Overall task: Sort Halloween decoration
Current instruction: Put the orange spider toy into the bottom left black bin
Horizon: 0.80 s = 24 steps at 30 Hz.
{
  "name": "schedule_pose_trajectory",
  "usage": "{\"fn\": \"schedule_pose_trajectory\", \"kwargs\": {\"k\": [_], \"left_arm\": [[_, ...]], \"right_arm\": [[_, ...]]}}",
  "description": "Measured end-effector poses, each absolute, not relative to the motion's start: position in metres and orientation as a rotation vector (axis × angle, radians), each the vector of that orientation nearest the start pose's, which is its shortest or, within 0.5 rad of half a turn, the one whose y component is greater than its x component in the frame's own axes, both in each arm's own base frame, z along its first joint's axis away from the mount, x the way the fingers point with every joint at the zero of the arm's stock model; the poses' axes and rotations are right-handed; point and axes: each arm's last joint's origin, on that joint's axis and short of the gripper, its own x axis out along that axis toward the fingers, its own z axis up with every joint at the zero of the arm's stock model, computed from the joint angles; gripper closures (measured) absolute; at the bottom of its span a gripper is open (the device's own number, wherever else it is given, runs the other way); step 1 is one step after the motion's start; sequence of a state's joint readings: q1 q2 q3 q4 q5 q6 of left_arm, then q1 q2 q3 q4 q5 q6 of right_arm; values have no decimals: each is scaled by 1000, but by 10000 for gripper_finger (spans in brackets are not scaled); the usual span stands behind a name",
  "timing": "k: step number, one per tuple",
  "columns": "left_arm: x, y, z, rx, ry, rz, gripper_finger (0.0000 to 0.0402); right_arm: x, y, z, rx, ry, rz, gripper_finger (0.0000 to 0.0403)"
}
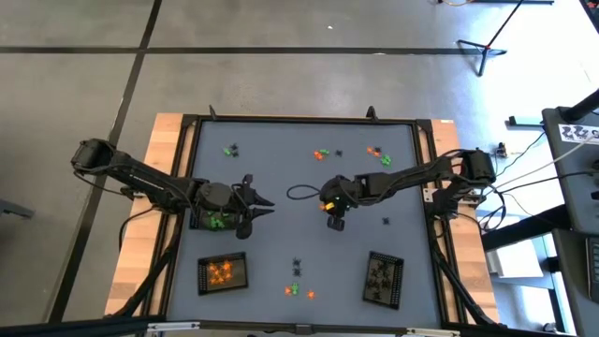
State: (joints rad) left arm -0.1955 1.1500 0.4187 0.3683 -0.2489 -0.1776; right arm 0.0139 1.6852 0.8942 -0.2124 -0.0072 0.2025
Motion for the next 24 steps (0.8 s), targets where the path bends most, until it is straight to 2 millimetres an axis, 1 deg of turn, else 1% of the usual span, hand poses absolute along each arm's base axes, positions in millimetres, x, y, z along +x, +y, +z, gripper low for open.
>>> {"fn": "schedule_pose_trajectory", "kwargs": {"k": [3,14,17,24], "left_arm": [[221,-37,192,-100,345,85,322],[221,-36,192,-100,342,86,322],[221,-36,192,-100,342,85,322],[221,-36,192,-101,342,85,322]], "right_arm": [[315,4,150,181,1014,-92,310],[320,4,144,182,996,-89,306],[319,4,141,183,1020,-89,285],[320,4,136,184,1029,-119,208]]}}
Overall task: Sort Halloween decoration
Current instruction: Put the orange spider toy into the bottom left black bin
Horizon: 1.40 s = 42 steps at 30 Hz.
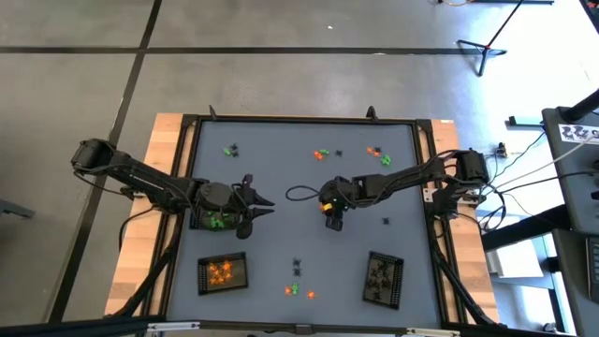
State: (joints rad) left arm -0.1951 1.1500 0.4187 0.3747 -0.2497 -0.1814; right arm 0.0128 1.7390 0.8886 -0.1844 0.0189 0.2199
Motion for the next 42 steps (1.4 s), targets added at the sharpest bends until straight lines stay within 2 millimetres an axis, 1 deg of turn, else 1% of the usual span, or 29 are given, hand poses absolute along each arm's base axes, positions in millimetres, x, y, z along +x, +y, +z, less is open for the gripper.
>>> {"fn": "schedule_pose_trajectory", "kwargs": {"k": [4,8,11,18,21,25,30,33,35,40,42], "left_arm": [[221,-37,192,-101,342,85,322],[221,-37,192,-101,342,84,322],[221,-37,192,-100,342,82,322],[221,-37,192,-100,342,81,322],[221,-38,192,-100,342,80,322],[221,-38,192,-99,347,78,322],[221,-38,191,-98,349,76,322],[221,-38,191,-98,349,76,322],[221,-38,191,-98,349,76,322],[221,-38,191,-98,349,76,322],[221,-38,191,-98,349,76,322]], "right_arm": [[319,3,135,186,1039,-140,189],[316,3,133,180,1080,-148,194],[314,3,133,168,1094,-168,217],[316,3,131,164,1082,-167,301],[318,3,128,163,1084,-166,328],[320,3,120,157,1104,-145,335],[323,3,113,158,1105,-142,314],[323,3,112,142,1099,-165,315],[323,2,112,135,1096,-177,329],[324,2,112,128,1089,-185,392],[324,2,112,116,1083,-198,395]]}}
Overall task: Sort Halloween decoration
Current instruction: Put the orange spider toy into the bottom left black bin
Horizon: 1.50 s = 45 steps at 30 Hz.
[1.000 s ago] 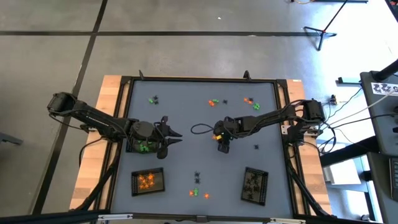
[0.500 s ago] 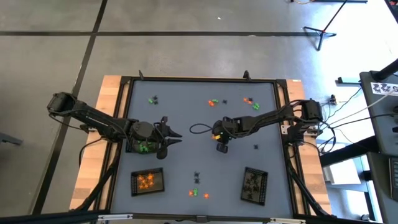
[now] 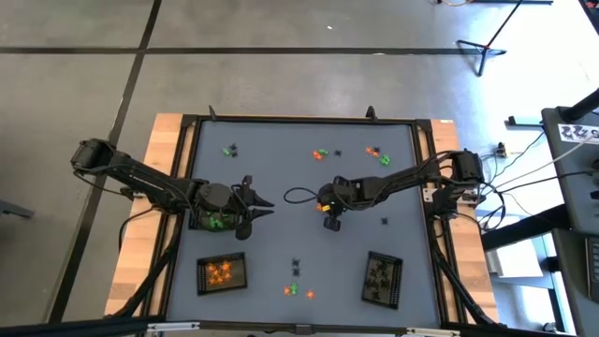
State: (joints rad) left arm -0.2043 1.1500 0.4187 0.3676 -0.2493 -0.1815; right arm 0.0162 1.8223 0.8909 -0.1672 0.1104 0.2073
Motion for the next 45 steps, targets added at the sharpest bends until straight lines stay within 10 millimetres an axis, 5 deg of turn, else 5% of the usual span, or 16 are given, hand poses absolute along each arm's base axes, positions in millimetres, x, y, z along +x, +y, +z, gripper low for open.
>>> {"fn": "schedule_pose_trajectory", "kwargs": {"k": [19,33,45], "left_arm": [[221,-38,191,-86,349,83,322],[221,-28,194,-188,276,341,320],[225,-9,197,-359,213,391,229]], "right_arm": [[329,11,163,43,802,-221,402],[344,11,182,-89,566,-180,403],[351,11,195,-227,429,-189,403]]}}
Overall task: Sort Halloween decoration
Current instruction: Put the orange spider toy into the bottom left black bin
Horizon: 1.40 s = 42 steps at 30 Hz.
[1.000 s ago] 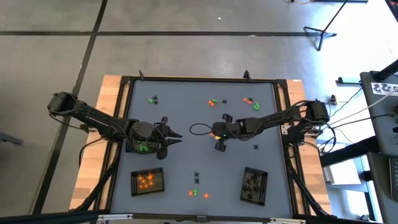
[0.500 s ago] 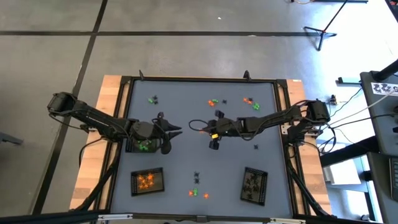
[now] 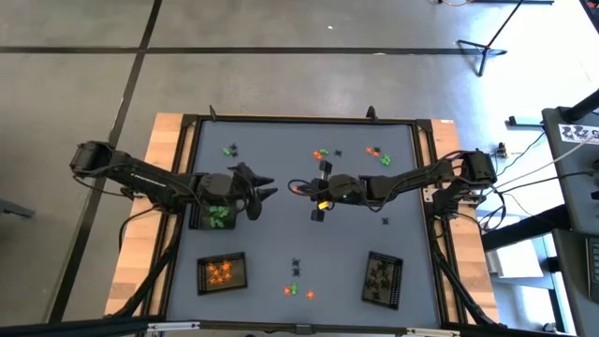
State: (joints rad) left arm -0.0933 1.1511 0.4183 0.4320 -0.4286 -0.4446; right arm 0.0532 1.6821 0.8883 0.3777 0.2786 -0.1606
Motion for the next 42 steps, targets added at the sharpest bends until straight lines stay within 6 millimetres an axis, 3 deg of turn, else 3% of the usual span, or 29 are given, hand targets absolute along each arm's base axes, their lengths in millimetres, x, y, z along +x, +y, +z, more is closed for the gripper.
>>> {"fn": "schedule_pose_trajectory", "kwargs": {"k": [8,31,42], "left_arm": [[231,-2,194,-519,152,442,208],[235,1,204,-586,48,370,207],[235,3,204,-580,46,378,207]], "right_arm": [[355,10,205,-340,334,-225,403],[358,7,215,-449,276,-301,403],[385,7,207,-566,362,-353,403]]}}
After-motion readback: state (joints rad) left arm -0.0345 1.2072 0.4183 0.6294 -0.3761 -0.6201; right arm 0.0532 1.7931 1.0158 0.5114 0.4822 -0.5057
